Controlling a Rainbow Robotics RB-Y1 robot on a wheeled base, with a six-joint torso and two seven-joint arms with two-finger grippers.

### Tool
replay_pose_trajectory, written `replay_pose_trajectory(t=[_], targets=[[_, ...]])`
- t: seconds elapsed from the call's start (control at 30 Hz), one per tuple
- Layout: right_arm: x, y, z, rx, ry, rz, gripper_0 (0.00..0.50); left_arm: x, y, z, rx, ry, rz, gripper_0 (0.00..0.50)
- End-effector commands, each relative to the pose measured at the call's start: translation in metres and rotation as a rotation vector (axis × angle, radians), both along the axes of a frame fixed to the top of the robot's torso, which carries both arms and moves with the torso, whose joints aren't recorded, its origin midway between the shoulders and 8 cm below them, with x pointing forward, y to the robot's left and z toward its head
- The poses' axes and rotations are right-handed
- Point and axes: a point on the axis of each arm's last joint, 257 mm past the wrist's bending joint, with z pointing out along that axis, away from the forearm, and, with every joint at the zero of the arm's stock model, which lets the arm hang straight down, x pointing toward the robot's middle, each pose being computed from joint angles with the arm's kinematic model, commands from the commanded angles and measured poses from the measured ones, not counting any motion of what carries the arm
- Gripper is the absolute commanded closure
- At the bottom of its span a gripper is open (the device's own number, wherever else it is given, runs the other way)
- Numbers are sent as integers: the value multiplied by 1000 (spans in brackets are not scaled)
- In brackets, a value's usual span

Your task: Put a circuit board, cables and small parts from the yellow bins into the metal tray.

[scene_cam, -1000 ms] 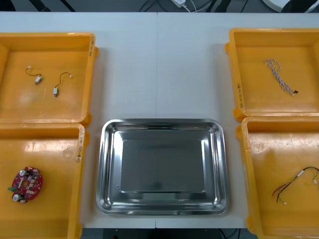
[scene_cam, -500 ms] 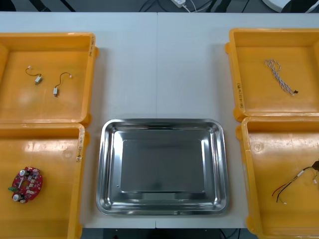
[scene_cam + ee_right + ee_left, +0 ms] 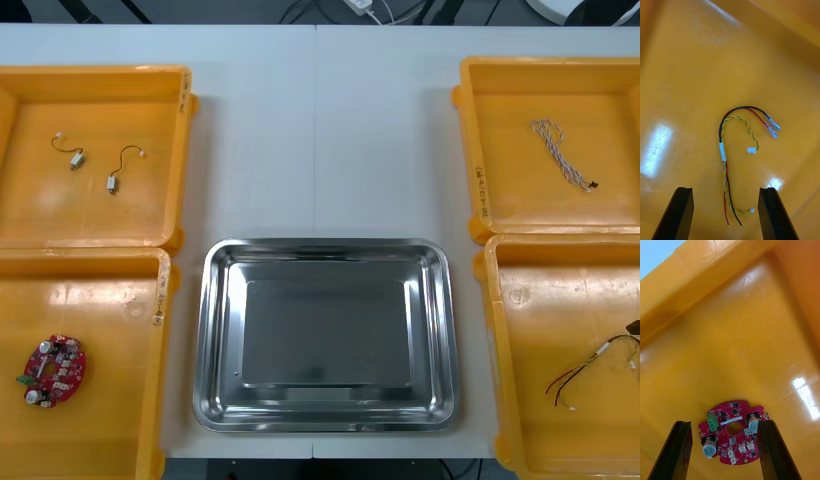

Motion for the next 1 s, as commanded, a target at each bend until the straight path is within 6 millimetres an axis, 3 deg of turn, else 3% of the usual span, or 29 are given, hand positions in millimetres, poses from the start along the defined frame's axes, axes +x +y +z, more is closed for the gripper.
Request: replay_pose_trajectory(t=[0.03,0.33,1.0], targets=[[2,4,-14,-3,3,11,0,-11,-4,-20,-25,34,59,0],[19,-3,-35,15,-5,-2,0,-14,-11,-37,-25,36,54,0],[42,8,-44,28,8,48,0,-22,-20,-59,-33,50,53,0]])
